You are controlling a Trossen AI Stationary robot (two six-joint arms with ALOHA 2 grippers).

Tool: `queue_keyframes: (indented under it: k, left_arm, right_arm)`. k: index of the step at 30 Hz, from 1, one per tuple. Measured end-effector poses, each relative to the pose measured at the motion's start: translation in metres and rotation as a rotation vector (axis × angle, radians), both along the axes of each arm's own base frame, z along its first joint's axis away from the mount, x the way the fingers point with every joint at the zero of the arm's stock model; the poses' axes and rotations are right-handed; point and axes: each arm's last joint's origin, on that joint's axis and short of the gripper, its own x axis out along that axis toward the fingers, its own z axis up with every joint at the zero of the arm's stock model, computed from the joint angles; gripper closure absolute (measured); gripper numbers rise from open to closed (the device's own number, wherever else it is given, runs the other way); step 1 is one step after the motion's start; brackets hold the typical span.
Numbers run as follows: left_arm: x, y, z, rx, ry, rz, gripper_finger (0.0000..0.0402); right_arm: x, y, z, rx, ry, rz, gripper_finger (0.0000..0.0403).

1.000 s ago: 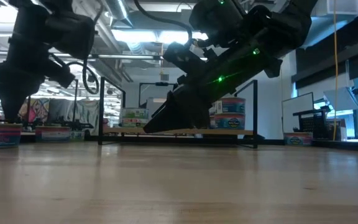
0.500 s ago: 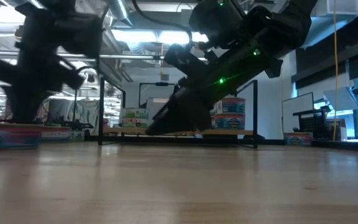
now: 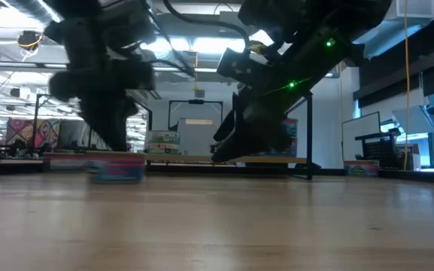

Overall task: Stack canned seafood by type on shelf
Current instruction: Stack the blue-pink tuna can on top of the other blue-pink can on the shelf

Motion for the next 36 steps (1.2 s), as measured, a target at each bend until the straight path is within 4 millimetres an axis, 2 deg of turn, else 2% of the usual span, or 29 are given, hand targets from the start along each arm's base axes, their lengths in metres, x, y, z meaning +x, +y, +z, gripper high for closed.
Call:
queue_keyframes:
  k: [5,8,13,16,22,26,31,36]
  left_arm:
    - [0.026,-0.001,-0.014,0.005,-0.145,-0.041,0.0302]
    - [0.035,-0.001,-0.011,0.005,-0.212,-0.05,0.0302]
    - [0.034,-0.001,0.009,0.015,-0.224,-0.073,0.0282]
    - [0.03,0.003,0.027,0.018,-0.244,-0.064,0.0242]
    - [0.012,0.006,0.042,0.033,-0.232,-0.078,0.017]
    - [0.004,0.003,0.024,0.032,-0.252,-0.164,0.0151]
    - [-0.002,0.004,0.001,0.055,-0.352,-0.214,0.0149]
    - [-0.006,0.008,-0.008,0.05,-0.451,-0.242,0.0149]
  right_arm:
    - [0.002,-0.001,0.003,-0.039,0.001,-0.009,0.0064]
    - [0.003,-0.001,0.005,-0.063,0.017,-0.017,0.0064]
    - [0.004,-0.002,0.01,-0.111,0.039,-0.032,0.0064]
    - [0.006,-0.001,0.013,-0.126,0.039,-0.021,0.0064]
    - [0.011,0.002,0.017,-0.077,0.021,0.066,0.0064]
    - [0.013,0.005,0.019,-0.019,-0.002,0.13,0.0064]
    - [0.015,0.005,0.021,-0.005,-0.03,0.144,0.0064]
    - [0.016,0.006,0.022,0.016,-0.044,0.164,0.0064]
